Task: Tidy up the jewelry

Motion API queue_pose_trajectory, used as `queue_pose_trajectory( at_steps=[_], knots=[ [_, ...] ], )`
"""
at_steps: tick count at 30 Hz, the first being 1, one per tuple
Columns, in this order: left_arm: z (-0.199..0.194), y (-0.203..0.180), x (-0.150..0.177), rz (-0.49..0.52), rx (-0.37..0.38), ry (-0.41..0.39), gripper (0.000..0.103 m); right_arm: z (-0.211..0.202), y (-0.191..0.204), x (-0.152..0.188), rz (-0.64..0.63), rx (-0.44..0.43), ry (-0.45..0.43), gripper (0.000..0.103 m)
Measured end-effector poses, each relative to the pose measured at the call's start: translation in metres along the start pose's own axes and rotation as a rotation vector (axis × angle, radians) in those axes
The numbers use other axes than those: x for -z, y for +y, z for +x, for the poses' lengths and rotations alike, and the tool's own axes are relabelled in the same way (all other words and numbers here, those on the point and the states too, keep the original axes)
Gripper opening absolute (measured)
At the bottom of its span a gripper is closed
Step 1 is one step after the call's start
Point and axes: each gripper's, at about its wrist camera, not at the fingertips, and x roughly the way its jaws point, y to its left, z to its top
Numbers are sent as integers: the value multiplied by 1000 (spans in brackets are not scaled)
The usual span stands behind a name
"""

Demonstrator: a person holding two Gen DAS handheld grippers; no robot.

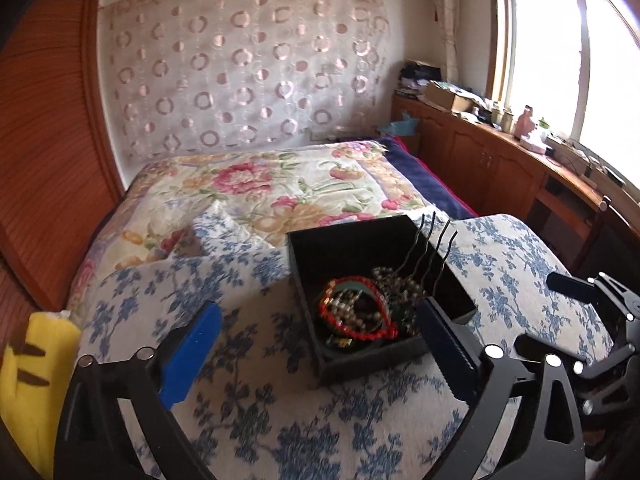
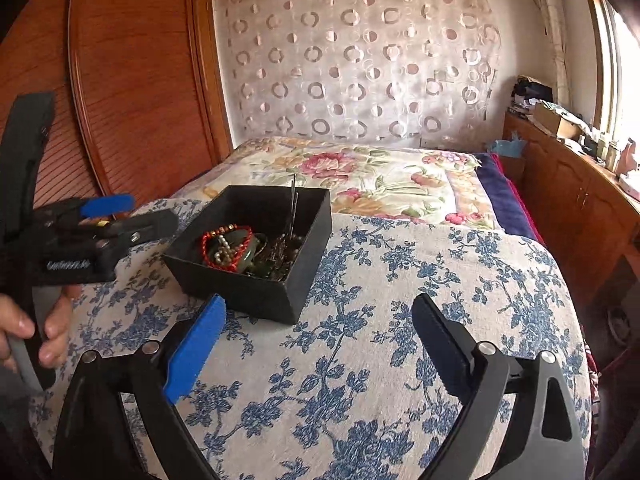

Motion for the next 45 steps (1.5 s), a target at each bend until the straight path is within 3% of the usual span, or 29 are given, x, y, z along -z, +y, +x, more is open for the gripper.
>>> queue_pose_trajectory(
  at_steps=[2,13,22,45],
  knots=[
    [-9,2,5,4,-24,-4,95,-5,3,1,0,6,-7,100],
    [-68,8,37,-8,-96,-29,95,-51,20,0,21,31,-97,100],
    [-109,10,47,-42,-81,-68,95,-94,26,9,40,51,-171,100],
    [-126,7,50,-44,-74,-105,95,-109,31,15,46,56,-191,100]
  ],
)
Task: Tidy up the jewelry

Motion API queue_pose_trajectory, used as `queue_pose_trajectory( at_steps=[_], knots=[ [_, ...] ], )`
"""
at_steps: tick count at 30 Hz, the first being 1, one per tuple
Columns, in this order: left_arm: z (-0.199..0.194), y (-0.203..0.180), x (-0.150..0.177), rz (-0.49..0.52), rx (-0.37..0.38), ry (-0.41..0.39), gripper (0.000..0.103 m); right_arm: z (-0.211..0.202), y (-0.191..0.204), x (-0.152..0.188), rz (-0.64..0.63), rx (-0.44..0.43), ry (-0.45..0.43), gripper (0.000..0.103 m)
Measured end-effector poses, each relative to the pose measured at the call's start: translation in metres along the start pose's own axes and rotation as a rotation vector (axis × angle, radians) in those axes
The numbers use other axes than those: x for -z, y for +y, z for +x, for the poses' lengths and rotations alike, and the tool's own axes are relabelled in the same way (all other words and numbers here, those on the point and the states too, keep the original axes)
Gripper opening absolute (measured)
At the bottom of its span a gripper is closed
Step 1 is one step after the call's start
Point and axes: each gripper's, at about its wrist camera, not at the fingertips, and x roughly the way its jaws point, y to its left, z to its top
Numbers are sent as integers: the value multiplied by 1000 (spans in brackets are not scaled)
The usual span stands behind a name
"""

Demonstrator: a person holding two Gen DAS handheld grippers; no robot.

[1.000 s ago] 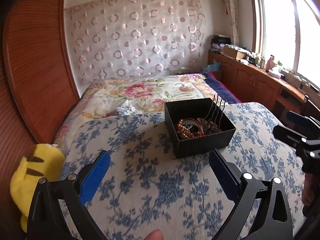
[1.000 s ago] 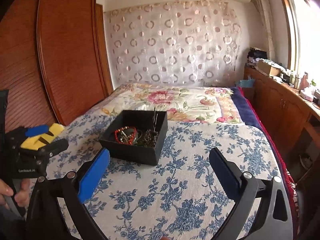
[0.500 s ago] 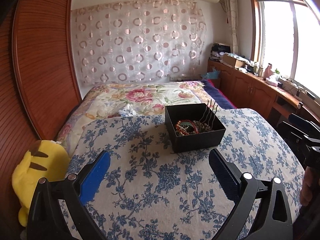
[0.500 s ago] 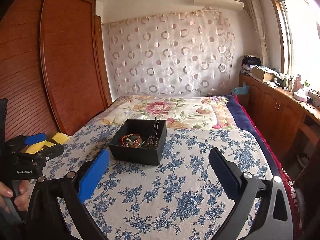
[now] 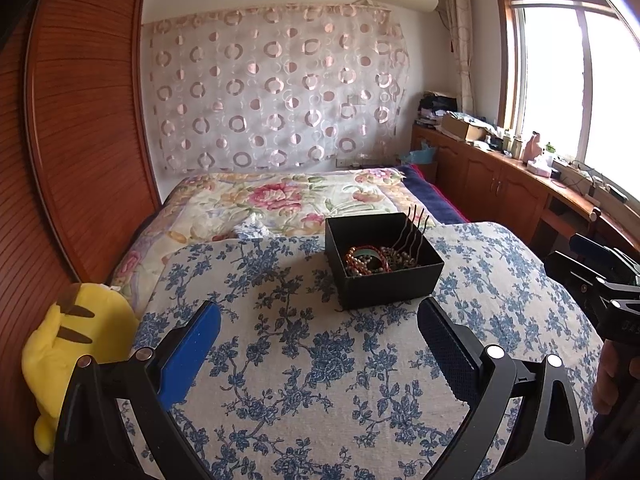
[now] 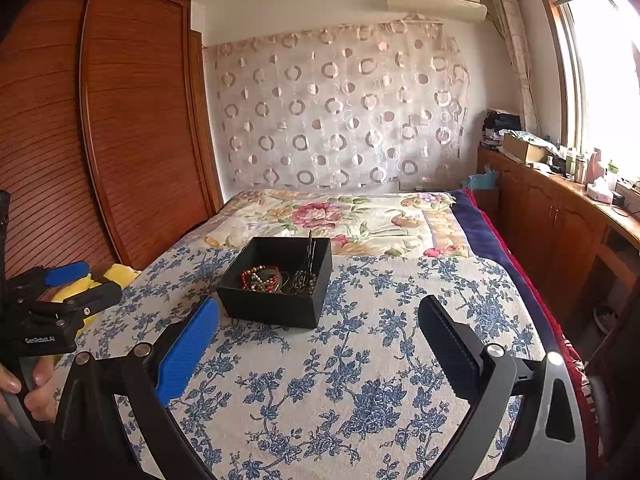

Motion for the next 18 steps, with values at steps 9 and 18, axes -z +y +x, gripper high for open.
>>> queue_pose_trajectory(
  at_steps=[9,18],
  knots=[
    [-2,-3,0,4,7,0,95,0,-1,2,2,-3,0,100],
    [-3,-5,0,8,5,-3,95,1,-1,3,4,-3,0,100]
  ],
)
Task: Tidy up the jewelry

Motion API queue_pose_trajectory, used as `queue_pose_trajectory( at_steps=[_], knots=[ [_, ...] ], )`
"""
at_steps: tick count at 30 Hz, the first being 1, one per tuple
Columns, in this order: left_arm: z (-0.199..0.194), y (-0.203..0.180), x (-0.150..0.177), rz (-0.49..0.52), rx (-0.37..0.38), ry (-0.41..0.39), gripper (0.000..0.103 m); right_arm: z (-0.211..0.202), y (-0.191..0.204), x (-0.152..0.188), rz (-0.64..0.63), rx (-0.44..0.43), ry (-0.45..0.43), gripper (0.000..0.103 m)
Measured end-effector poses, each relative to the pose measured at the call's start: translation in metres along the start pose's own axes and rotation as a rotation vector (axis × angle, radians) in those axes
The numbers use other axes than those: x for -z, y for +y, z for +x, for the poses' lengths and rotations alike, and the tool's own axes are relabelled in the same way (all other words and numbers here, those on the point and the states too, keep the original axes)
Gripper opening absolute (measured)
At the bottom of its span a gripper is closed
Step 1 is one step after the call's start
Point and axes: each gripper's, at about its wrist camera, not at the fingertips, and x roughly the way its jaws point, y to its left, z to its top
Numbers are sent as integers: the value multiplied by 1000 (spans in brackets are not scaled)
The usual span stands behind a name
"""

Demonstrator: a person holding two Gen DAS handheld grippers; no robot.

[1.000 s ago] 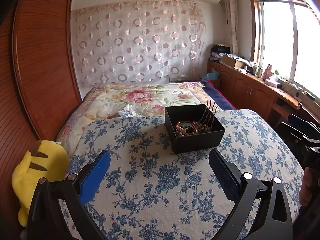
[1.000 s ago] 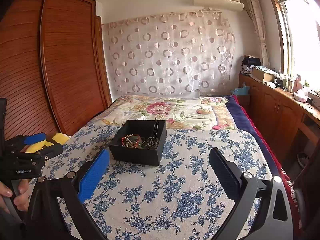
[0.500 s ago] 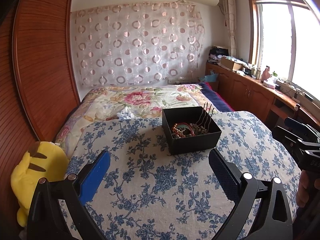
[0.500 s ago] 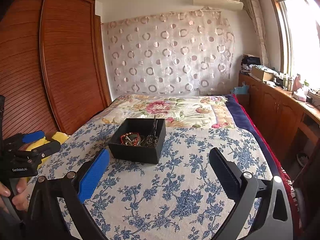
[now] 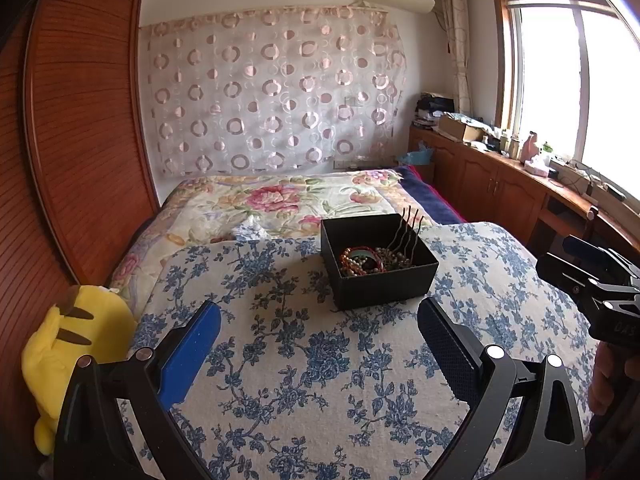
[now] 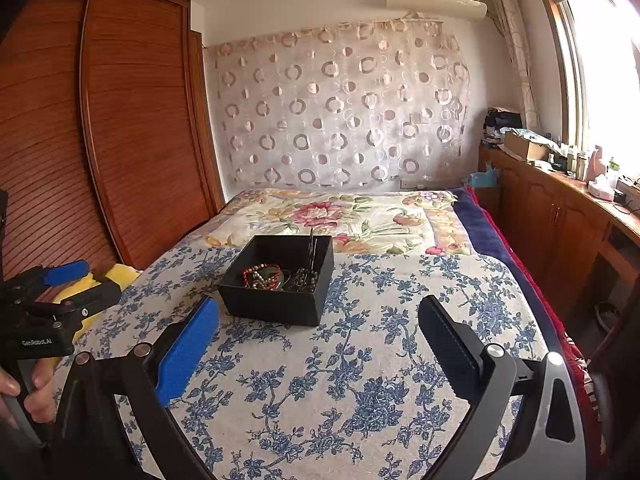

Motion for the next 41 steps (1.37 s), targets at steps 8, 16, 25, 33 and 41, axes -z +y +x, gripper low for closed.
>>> queue_pose_trajectory(
  at_steps=[8,16,25,33,41],
  knots=[
    [0,-1,0,0,0,-1,95,0,0,1,1,-2,0,100],
    [-1,-3,0,0,1,-4,95,2,4,3,1,-5,0,100],
    [-4,-5,0,1,3,-9,95,2,4,3,2,-5,1,100],
    [-5,-7,-1,0,6,-10,95,2,8,4,2,-6,2,100],
    [-6,-7,-2,-2,5,-10,95,2,7,4,3,-4,1,100]
  ],
)
